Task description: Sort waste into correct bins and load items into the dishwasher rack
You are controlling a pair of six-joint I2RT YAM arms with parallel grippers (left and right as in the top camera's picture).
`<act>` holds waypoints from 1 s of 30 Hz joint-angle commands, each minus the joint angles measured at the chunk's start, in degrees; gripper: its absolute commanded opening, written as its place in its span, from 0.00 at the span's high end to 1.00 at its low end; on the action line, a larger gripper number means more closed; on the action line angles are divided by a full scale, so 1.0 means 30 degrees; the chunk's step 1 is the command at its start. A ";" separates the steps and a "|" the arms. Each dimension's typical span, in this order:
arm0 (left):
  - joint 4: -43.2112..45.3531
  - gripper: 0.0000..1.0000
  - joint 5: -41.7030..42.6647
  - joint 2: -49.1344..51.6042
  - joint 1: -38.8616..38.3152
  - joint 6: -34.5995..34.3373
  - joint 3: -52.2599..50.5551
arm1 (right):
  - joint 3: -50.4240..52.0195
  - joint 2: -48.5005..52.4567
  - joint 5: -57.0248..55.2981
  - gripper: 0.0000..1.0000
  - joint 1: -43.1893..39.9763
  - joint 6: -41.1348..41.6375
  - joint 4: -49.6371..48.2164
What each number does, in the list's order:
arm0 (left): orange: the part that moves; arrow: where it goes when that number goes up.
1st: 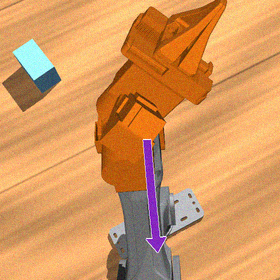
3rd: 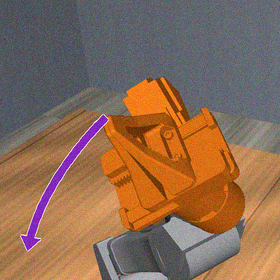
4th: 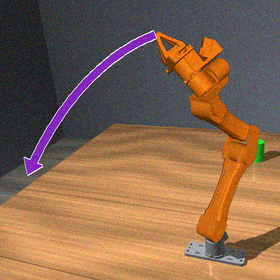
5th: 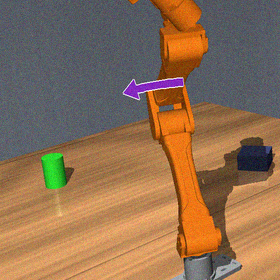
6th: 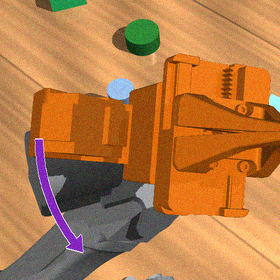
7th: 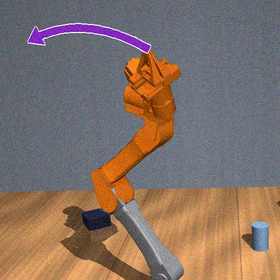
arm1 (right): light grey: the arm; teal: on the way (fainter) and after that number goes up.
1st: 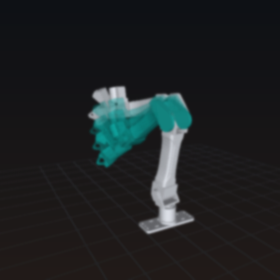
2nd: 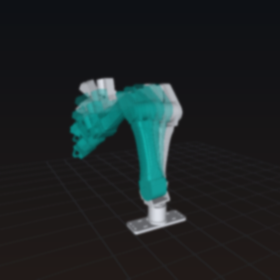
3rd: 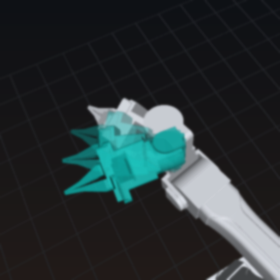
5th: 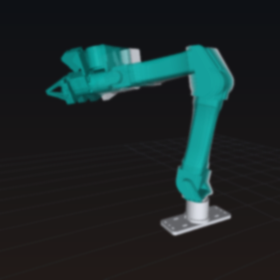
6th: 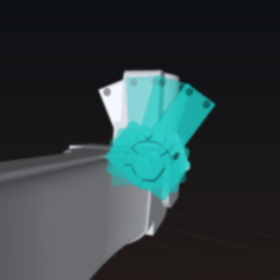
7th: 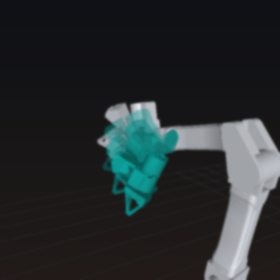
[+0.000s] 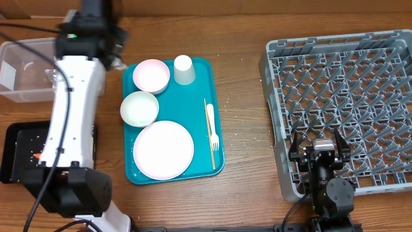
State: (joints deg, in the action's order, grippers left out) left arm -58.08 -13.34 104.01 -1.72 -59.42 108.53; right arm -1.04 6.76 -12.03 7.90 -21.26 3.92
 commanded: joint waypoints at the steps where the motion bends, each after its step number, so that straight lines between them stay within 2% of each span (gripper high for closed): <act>1: 0.1523 0.96 -0.0801 0.0765 0.2390 0.0321 -0.0015 | 0.0182 0.0007 -0.0124 0.00 -0.0051 0.0015 -0.0124; 6: 0.2994 0.94 -0.0911 0.1996 0.4488 0.0342 -0.0015 | 0.0182 0.0007 -0.0124 0.00 -0.0051 0.0007 -0.0124; 9: 0.3461 0.85 -0.0860 0.3002 0.5377 0.0393 -0.0015 | 0.0182 0.0007 -0.0124 0.00 -0.0051 0.0007 -0.0124; 10: 0.3504 0.78 -0.0809 0.3293 0.5595 0.0386 -0.0015 | 0.0182 0.0007 -0.0124 0.00 -0.0051 0.0015 -0.0124; 11: 0.3534 0.55 -0.0743 0.3585 0.5807 0.0386 -0.0015 | 0.0182 0.0007 -0.0124 0.00 -0.0051 0.0007 -0.0124; 12: 0.3519 0.23 -0.0729 0.3891 0.6018 0.0393 -0.0015 | 0.0182 0.0007 -0.0124 0.00 -0.0051 0.0015 -0.0124; 13: 0.3497 0.15 -0.0670 0.4102 0.6215 0.0576 -0.0015 | 0.0182 0.0007 -0.0124 0.00 -0.0051 0.0007 -0.0124; 15: 0.3563 0.07 -0.0612 0.4197 0.6390 0.1610 -0.0015 | 0.0182 0.0007 -0.0124 0.00 -0.0051 0.0007 -0.0124; 17: 0.3825 0.01 -0.0539 0.4102 0.6426 0.2914 0.0000 | 0.0182 0.0007 -0.0124 0.00 -0.0051 0.0015 -0.0124; 22: 0.3840 0.00 0.1800 0.3009 0.6258 0.6098 0.0102 | 0.0182 0.0007 -0.0124 0.00 -0.0051 0.0007 -0.0124; 25: 0.3439 0.00 0.5231 0.1916 0.6127 0.7614 0.0102 | 0.0182 0.0007 -0.0124 0.00 -0.0051 0.0007 -0.0124; 26: 0.2747 0.00 0.7876 0.1188 0.6040 0.7847 0.0102 | 0.0182 0.0007 -0.0124 0.00 -0.0051 0.0007 -0.0124; 29: 0.1166 0.00 1.0812 0.0284 0.5741 0.7912 0.0102 | 0.0182 0.0007 -0.0124 0.00 -0.0051 0.0007 -0.0124; 30: 0.0066 0.00 1.1883 -0.0131 0.5348 0.8612 0.0102 | 0.0182 0.0007 -0.0124 0.00 -0.0051 0.0007 -0.0124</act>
State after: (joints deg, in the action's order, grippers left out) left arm -54.04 8.25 108.55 16.47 -38.85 108.25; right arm -1.04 6.76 -12.05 7.90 -21.26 3.90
